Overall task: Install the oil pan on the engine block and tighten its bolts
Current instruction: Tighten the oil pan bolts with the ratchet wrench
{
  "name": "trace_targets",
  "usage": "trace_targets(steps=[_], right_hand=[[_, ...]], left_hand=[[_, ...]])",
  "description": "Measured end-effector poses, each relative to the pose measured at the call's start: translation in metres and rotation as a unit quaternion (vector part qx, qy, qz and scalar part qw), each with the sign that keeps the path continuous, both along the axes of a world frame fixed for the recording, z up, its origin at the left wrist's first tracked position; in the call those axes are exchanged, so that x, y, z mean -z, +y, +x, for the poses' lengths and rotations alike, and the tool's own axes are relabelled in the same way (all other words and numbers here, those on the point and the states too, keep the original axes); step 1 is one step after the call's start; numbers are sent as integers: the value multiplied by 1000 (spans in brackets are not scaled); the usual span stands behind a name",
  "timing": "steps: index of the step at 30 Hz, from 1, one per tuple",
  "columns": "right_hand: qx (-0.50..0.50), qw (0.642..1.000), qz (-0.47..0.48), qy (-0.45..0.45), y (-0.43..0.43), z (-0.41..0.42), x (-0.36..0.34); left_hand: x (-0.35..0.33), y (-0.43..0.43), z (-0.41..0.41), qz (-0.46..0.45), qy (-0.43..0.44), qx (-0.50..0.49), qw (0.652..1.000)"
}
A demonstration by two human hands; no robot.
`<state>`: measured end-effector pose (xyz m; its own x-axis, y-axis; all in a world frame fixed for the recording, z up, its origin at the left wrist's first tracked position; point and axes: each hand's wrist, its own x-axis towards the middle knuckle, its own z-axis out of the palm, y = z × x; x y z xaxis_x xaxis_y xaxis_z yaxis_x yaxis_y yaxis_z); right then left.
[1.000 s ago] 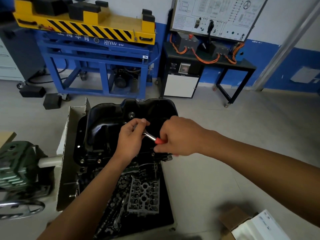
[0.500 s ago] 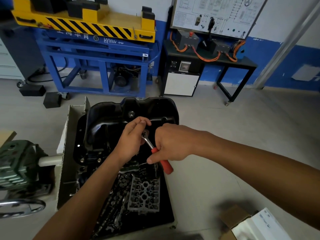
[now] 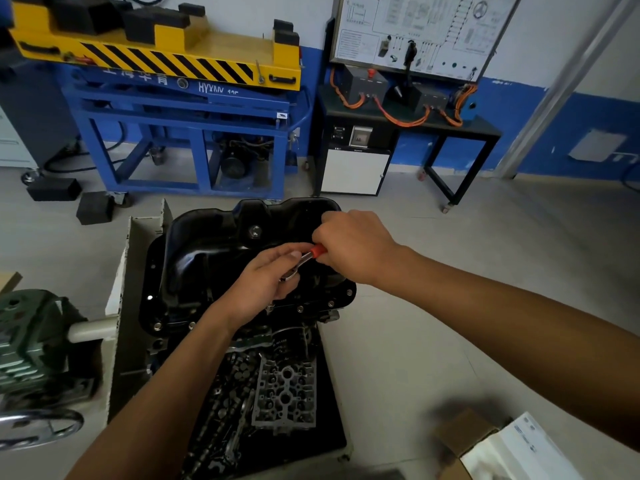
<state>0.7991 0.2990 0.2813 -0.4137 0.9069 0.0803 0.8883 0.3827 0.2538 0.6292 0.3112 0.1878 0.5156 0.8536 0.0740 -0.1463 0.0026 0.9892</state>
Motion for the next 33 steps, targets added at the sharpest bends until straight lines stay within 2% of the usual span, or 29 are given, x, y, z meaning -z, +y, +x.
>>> trace_targets(steps=[3, 5, 8, 11, 14, 21, 26, 33], right_hand=[[-4, 1000, 11, 6, 1, 0, 4], [-3, 1000, 2, 13, -1, 1, 2], [-7, 997, -71, 38, -10, 1, -5], [-29, 986, -150, 68, -28, -13, -7], [-57, 981, -156, 104, -42, -29, 0], [-44, 972, -195, 125, -37, -30, -1], [-24, 981, -177, 82, -31, -18, -10], [1, 997, -75, -35, -12, -4, -13]], left_hand=[[2, 0, -3, 10, -13, -9, 1000], [4, -3, -3, 17, -18, -71, 997], [4, -5, 3, 34, -22, -167, 985], [4, -7, 11, 56, 3, -213, 975], [3, -8, 14, 82, 13, -197, 977], [2, -3, 9, 50, -1, -171, 984], [2, 1, 0, 24, 3, -139, 990], [2, -3, 3, 15, 5, -66, 998]])
